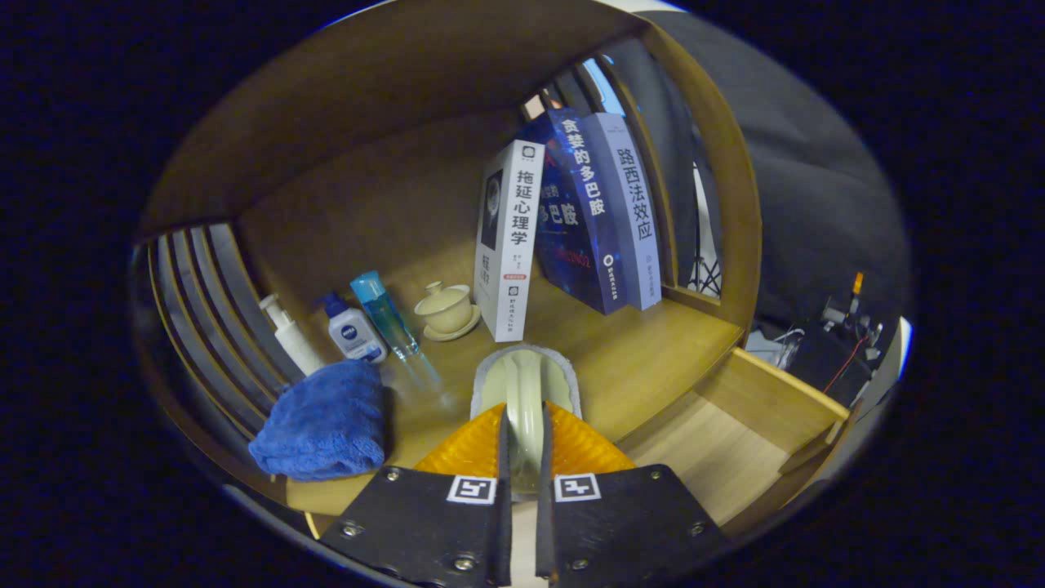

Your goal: Pull open the drawer, take out the items inside it, and place them on the countertop above the cabinet.

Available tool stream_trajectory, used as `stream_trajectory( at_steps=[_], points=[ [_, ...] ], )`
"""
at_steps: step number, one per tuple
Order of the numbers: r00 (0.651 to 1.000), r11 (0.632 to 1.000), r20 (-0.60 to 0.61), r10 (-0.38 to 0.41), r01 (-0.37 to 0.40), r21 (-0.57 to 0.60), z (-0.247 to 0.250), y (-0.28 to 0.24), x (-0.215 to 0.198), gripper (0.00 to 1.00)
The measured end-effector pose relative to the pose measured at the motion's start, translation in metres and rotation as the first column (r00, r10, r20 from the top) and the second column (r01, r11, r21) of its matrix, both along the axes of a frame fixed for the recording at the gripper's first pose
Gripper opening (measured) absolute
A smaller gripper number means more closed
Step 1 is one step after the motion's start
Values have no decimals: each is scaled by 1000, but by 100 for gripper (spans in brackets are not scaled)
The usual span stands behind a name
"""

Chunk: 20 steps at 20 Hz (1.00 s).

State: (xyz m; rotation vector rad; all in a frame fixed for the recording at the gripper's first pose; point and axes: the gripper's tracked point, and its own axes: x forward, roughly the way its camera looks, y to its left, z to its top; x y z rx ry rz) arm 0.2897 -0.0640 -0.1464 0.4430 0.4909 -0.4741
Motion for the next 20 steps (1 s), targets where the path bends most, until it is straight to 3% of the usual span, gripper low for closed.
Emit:
stream_trajectory(
  at_steps=[6,19,20],
  points=[
    [999,998,21,37,-38,48,-11,2,21,12],
    [999,999,34,36,-36,-3,-10,0,32,15],
    [999,999,20,38,-38,-17,-11,0,30,18]
  ],
)
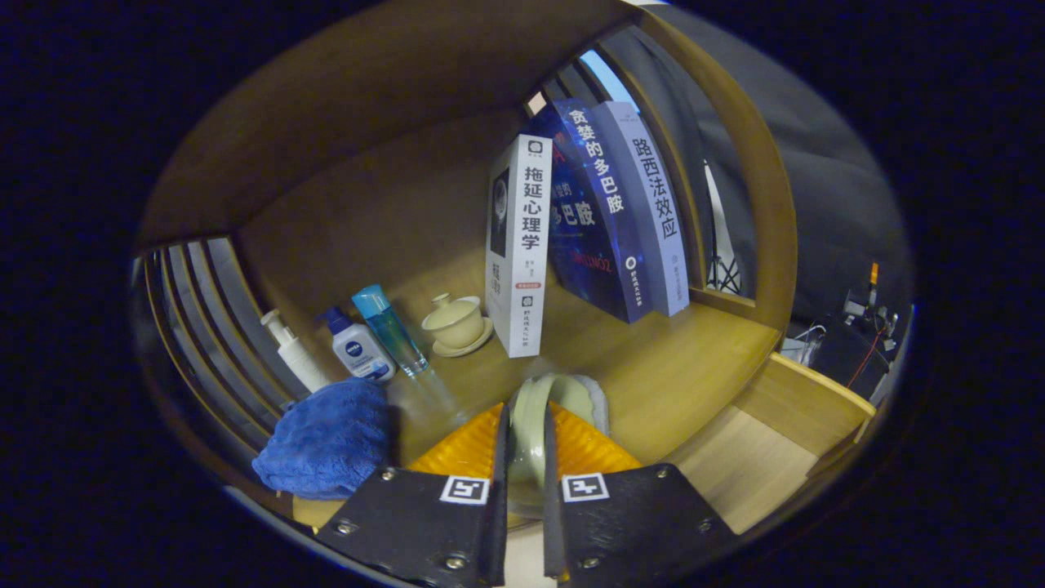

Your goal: Pull open the drawer, take out the items inside it, and place them on the countertop above the cabinet.

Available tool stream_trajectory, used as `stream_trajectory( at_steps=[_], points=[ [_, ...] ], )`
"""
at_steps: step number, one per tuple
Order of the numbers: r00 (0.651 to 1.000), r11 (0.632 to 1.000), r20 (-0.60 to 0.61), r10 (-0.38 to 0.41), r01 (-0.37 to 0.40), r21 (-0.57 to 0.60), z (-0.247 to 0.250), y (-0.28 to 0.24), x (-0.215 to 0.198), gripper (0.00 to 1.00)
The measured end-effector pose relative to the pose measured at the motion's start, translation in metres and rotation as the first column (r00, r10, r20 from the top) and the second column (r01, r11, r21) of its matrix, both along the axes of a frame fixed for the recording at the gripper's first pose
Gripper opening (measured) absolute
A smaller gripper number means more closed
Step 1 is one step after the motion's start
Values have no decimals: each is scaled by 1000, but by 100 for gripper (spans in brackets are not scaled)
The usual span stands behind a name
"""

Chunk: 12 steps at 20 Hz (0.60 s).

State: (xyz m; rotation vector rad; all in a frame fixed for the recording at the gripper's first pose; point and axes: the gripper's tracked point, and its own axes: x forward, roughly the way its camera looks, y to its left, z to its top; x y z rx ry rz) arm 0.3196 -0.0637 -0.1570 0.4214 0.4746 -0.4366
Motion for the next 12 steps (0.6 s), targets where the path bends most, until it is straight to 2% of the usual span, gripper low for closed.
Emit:
stream_trajectory(
  at_steps=[2,7,10,12],
  points=[
    [1000,999,-15,8,-8,-32,-1,-2,1,28],
    [999,998,-7,54,-54,-38,2,8,4,41],
    [999,998,8,50,-49,-41,5,5,5,57],
    [997,997,19,74,-74,-36,7,10,9,57]
  ],
)
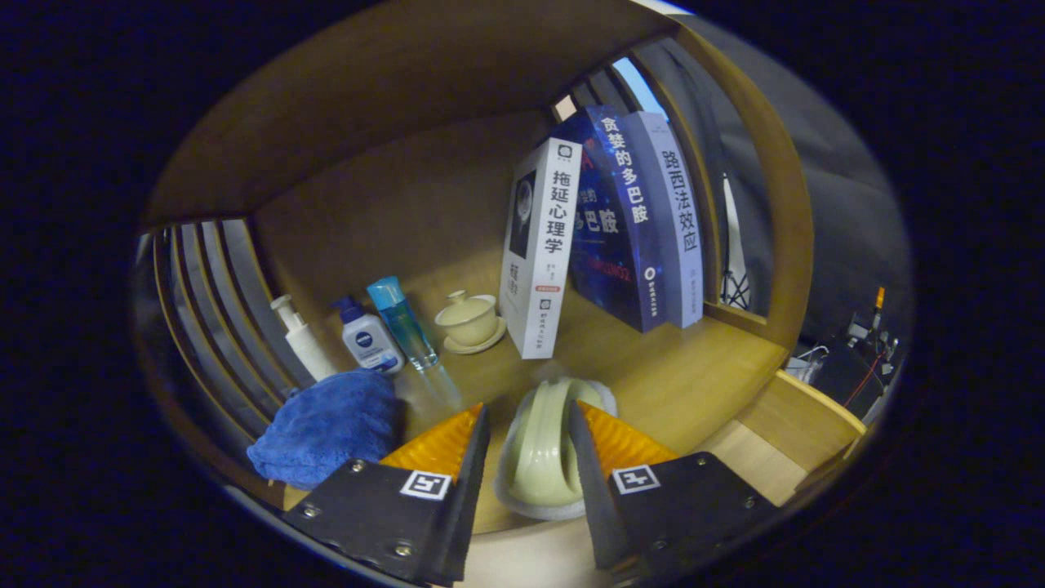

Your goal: Pull open the drawer, take out the items inside it, and place them on the countertop above the cabinet.

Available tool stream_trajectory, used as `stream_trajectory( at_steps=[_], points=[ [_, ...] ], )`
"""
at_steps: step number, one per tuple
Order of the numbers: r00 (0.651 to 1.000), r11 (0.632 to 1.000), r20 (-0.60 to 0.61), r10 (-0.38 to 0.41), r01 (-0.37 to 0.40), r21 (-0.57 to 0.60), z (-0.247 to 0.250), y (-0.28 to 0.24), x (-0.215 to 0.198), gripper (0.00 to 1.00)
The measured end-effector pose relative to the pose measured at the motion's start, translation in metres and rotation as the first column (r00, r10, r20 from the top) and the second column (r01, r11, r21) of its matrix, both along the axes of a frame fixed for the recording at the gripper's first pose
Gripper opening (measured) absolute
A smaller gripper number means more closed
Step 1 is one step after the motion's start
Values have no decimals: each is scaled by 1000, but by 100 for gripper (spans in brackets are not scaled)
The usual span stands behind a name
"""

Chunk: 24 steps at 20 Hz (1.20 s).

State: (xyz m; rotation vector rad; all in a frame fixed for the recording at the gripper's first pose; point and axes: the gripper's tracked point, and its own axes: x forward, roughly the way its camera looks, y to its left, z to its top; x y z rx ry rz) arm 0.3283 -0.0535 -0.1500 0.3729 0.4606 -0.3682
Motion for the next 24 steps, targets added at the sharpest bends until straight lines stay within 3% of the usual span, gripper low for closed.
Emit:
stream_trajectory(
  at_steps=[7,12,17,24],
  points=[
    [995,984,94,10,7,-176,62,-6,-34,57],
    [985,947,172,-21,75,-313,115,-10,-113,57],
    [973,942,228,-42,114,-314,101,-1,-191,57],
    [983,915,127,129,-69,-397,42,49,-258,63]
  ],
)
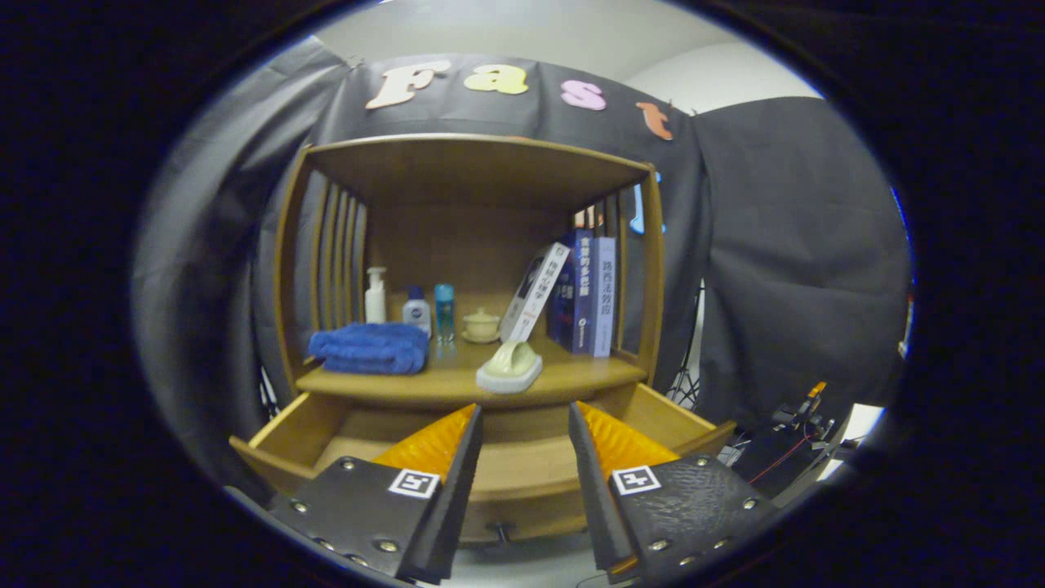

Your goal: Pull open the drawer, take out the items inside it, and place them on the countertop above the cabinet.

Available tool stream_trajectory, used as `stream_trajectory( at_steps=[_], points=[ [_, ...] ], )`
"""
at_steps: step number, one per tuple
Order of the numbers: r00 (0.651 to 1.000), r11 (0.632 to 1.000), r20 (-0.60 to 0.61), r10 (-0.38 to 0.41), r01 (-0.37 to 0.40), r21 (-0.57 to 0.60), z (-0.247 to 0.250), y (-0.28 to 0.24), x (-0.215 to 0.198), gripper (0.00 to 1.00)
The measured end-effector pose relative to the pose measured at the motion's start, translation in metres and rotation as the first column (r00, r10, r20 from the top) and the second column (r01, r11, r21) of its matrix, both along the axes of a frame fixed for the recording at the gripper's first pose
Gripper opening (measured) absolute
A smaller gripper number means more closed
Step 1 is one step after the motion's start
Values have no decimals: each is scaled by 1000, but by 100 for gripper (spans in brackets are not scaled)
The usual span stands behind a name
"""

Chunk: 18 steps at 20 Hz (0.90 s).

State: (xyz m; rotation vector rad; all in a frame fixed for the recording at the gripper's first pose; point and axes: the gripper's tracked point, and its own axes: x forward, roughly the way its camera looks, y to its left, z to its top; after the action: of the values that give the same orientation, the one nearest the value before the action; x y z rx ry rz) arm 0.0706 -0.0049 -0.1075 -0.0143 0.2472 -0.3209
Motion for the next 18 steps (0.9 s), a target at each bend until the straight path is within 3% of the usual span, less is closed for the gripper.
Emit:
stream_trajectory(
  at_steps=[3,8,18],
  points=[
    [997,1000,-74,1,-1,4,-32,5,-19,67],
    [995,996,-98,24,-16,84,-65,13,-26,77],
    [990,980,-132,57,-30,197,-111,22,-19,78]
  ],
)
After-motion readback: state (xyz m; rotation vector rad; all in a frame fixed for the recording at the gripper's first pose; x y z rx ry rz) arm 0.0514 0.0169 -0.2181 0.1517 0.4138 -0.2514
